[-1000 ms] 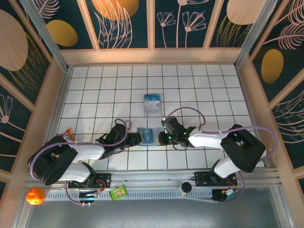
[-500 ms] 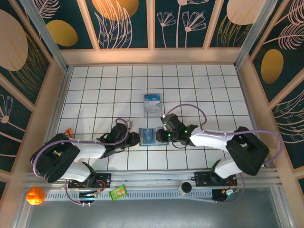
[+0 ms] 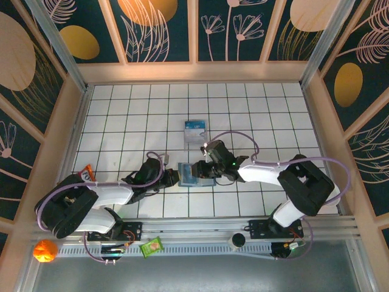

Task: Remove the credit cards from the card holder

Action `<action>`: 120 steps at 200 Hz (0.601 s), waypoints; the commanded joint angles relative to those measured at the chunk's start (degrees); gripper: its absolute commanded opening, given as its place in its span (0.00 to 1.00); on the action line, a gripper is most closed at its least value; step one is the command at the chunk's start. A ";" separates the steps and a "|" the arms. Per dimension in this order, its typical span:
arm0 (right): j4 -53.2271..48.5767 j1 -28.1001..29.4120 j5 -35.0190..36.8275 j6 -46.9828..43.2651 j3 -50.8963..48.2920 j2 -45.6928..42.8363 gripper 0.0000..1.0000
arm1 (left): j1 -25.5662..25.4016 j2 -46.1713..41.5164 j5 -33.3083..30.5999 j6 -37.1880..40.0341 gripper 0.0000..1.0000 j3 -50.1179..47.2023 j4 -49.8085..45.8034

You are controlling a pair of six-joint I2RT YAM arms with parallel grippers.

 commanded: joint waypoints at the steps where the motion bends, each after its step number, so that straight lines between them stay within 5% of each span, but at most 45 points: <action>1: 2.64 -0.99 -1.63 2.48 -0.91 0.39 0.31 | 0.01 -1.32 -0.23 -0.90 0.00 -0.96 0.48; 21: 2.48 -0.99 -1.17 2.31 -1.32 0.15 0.31 | 0.01 -3.20 -1.28 -1.89 0.00 -1.86 -1.64; 46: 2.37 -0.93 -0.86 2.00 -1.62 -0.23 0.31 | 0.01 -7.61 -3.72 -2.33 0.31 -2.95 -4.71; 75: 2.73 -0.82 -1.11 1.69 -1.25 -0.35 0.31 | -0.01 -13.61 -6.76 -1.24 0.25 -2.79 -7.87; 100: 2.91 -0.34 -1.69 1.25 -0.66 0.15 0.31 | -0.05 -13.32 -5.27 1.30 0.43 -1.29 -7.58; 120: 3.08 -0.11 -1.84 1.25 -0.48 0.78 0.31 | -0.04 -9.52 -3.43 2.87 0.44 0.14 -5.73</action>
